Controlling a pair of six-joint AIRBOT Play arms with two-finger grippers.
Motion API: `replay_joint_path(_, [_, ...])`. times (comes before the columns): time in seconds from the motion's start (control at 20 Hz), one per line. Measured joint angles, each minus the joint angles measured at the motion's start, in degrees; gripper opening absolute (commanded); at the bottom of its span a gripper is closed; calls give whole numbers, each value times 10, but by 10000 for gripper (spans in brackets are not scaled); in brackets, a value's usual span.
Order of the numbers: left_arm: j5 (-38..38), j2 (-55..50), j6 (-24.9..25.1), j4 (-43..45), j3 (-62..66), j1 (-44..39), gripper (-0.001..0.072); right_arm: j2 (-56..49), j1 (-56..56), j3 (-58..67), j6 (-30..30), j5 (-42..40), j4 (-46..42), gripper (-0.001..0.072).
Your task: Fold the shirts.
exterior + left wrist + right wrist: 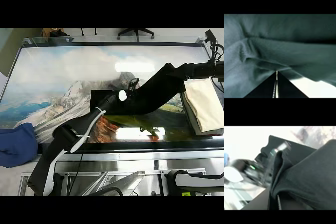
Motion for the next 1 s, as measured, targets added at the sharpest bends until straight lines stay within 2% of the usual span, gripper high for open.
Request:
replay_joint_path(0.25, [-185, 149, 35, 0, -3, 116, 15, -4, 48, 1, 14, -13, 18, 22])
replay_joint_path(0.4, [-285, 256, 46, 0, -4, 211, 15, -18, 127, 1, 26, -80, 35, 22])
replay_joint_path(0.55, [-330, 358, 50, 0, -4, 304, 15, -63, 234, 1, 33, -178, 41, 36])
replay_joint_path(0.6, [-335, 390, 52, 0, -4, 332, 15, -87, 275, 1, 35, -218, 42, 178])
replay_joint_path(0.65, [-337, 417, 57, 0, -4, 354, 15, -113, 313, 1, 35, -255, 44, 379])
replay_joint_path(0.7, [-340, 444, 61, -1, -5, 375, 15, -144, 354, 1, 37, -297, 45, 439])
replay_joint_path(0.85, [-337, 509, 74, -2, -22, 411, 15, -222, 441, 2, 24, -394, 45, 439])
replay_joint_path(1.0, [-318, 562, 90, 0, -67, 425, 15, -233, 454, 7, 9, -423, 44, 439])
